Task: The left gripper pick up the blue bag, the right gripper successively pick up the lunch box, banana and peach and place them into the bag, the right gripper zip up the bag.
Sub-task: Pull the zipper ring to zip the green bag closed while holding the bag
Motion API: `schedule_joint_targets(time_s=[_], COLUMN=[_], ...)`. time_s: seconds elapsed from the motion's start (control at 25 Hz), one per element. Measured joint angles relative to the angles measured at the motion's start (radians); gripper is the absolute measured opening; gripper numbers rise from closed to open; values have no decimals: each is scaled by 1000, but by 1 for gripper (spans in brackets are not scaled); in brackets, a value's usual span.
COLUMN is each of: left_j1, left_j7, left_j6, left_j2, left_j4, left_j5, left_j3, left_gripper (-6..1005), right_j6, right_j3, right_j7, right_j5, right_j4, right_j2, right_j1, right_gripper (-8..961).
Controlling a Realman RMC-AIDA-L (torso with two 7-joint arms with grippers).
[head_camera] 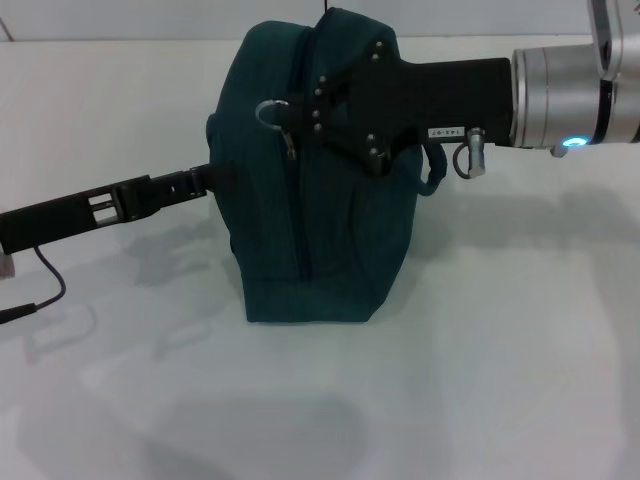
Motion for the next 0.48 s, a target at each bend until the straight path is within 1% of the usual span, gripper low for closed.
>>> schedule_joint_targets(time_s=[0.2, 0.48], left_j1=[5, -4], left_j7=[1, 3], left_j6=[0, 2], left_j2=[-2, -17], left_j4=[0, 0], left_j5=[-8, -9], left_j3=[-1, 5], left_gripper=[863, 850], right_j6=[1, 1], right_j3=[-7, -9], right_j7=[0, 0], right_j5=[10, 10], right_j4=[0, 0], right_j2=[0, 0], right_j1=[-6, -11], right_gripper=[4, 3])
